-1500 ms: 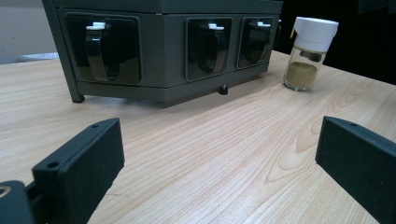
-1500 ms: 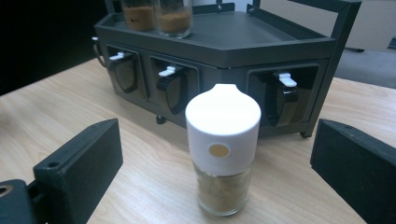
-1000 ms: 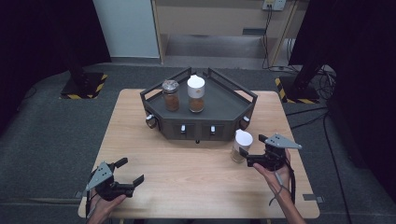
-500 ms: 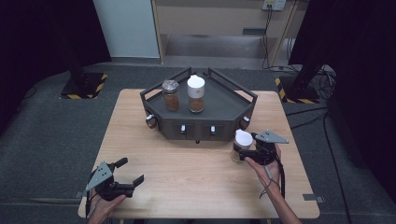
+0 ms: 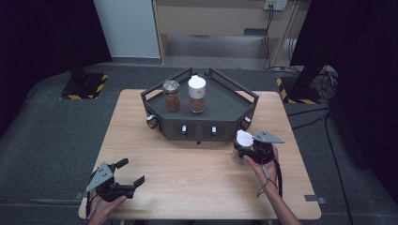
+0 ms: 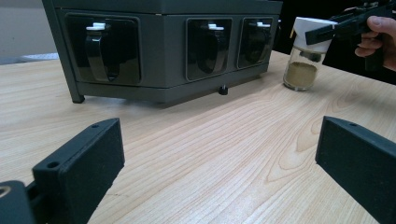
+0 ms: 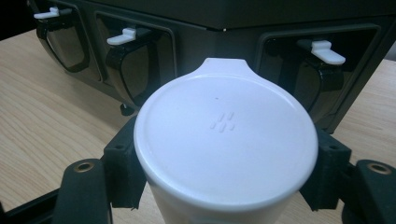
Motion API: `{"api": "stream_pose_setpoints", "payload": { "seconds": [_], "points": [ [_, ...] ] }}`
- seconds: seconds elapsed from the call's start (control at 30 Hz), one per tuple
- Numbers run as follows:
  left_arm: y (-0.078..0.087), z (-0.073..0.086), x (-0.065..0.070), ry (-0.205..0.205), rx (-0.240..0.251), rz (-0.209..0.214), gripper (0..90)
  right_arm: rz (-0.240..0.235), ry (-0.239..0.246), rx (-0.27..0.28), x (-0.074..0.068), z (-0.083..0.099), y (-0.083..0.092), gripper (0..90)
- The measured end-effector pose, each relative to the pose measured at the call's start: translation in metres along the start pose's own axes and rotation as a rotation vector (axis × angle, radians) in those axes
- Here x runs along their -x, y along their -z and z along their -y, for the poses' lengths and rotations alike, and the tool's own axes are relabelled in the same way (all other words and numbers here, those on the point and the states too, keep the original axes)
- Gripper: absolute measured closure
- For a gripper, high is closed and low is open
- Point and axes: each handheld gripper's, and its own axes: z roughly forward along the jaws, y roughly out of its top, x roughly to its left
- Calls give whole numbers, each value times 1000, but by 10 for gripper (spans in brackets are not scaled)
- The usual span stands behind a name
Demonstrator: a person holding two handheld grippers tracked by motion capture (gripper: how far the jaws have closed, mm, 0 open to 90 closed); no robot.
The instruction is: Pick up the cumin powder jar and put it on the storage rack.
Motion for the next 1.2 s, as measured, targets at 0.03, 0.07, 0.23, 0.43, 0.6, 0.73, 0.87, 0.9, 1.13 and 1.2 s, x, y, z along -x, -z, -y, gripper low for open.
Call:
{"api": "stream_pose_setpoints", "payload": {
  "seconds": [0.03,0.07,0.23,0.43,0.6,0.73,0.87,0.9,1.13,1.2],
  "points": [
    [0,0,0,0,0,0,0,0,-2,-2,0,0,0,302],
    [0,0,0,-1,-1,0,0,1,1,-5,0,-1,0,303],
    [0,0,0,1,0,-1,0,5,2,-14,-1,-4,0,305],
    [0,0,0,1,-1,0,0,-4,12,-18,0,-12,5,305],
    [0,0,0,-1,-1,0,0,-12,26,-16,0,-22,12,305],
    [0,0,0,1,-2,0,0,-26,37,-19,-1,-31,17,305],
    [0,0,0,1,-1,0,0,-38,43,-31,-1,-41,22,305],
    [0,0,0,1,-1,0,0,-40,45,-35,-1,-43,23,306],
    [0,0,0,0,-2,0,0,-51,34,-44,-2,-59,32,305],
    [0,0,0,0,-2,0,0,-53,29,-48,-3,-65,34,305]
  ]
}}
